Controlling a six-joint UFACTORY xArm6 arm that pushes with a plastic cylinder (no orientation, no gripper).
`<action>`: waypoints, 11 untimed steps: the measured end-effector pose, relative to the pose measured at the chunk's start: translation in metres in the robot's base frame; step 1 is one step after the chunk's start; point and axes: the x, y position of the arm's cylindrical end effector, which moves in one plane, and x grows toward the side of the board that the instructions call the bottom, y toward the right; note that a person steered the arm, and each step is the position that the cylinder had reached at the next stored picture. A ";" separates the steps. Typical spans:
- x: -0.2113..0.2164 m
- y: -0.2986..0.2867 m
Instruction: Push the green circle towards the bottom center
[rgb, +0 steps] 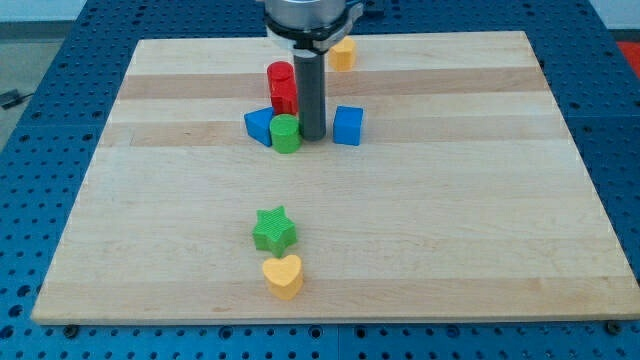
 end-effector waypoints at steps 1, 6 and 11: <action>-0.031 -0.007; 0.076 0.002; 0.141 0.069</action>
